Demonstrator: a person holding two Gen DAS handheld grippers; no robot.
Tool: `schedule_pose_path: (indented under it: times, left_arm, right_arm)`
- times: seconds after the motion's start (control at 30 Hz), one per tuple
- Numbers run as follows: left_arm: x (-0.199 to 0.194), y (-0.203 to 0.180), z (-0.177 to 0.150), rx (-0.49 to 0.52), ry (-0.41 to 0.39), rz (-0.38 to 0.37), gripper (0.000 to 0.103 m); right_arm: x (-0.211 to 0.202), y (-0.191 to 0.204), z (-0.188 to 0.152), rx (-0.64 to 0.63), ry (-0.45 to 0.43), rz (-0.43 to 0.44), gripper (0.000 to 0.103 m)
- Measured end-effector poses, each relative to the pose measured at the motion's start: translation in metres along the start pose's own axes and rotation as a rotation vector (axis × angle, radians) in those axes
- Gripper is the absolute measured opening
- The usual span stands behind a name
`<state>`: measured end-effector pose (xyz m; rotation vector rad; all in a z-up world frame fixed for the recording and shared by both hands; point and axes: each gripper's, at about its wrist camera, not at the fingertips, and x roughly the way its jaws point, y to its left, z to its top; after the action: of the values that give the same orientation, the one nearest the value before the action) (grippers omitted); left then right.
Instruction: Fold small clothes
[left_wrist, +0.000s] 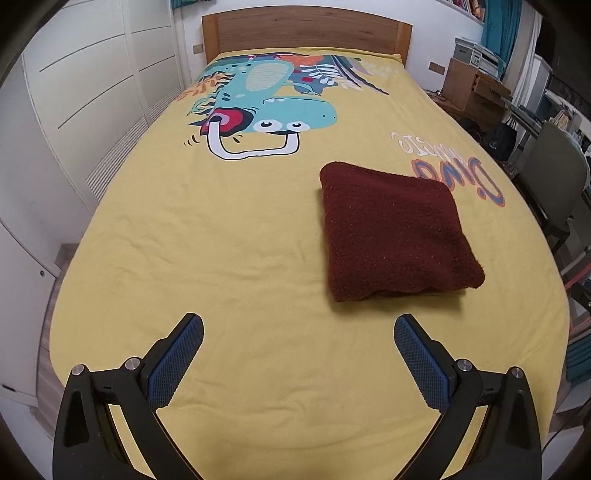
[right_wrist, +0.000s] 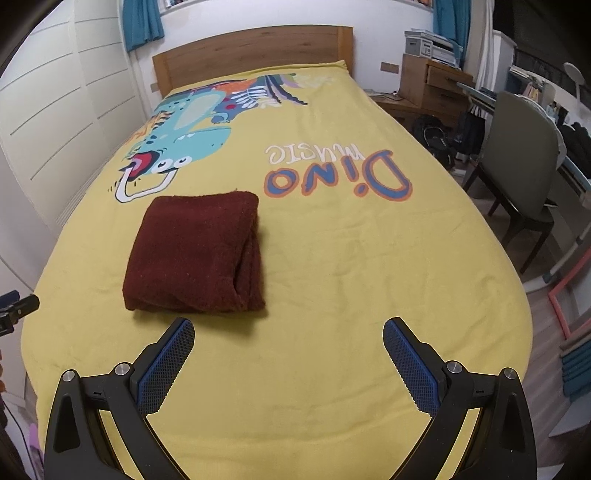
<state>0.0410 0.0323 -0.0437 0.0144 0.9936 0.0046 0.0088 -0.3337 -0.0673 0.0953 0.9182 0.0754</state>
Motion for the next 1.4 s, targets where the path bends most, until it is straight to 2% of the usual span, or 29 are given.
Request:
schedule_pose_path:
  times: [0.8,1.4]
  left_arm:
    - [0.0053,-0.0045,-0.0072,0.023,0.031,0.003,0.102]
    - [0.0018,-0.0067,-0.0045,0.032,0.019,-0.008,0.102]
  right_arm:
    - [-0.0091,-0.0042,-0.008,-0.004,0.009,-0.015,0.102]
    - [-0.0072,0.0004,-0.004,-0.034,0.021,-0.018,0.102]
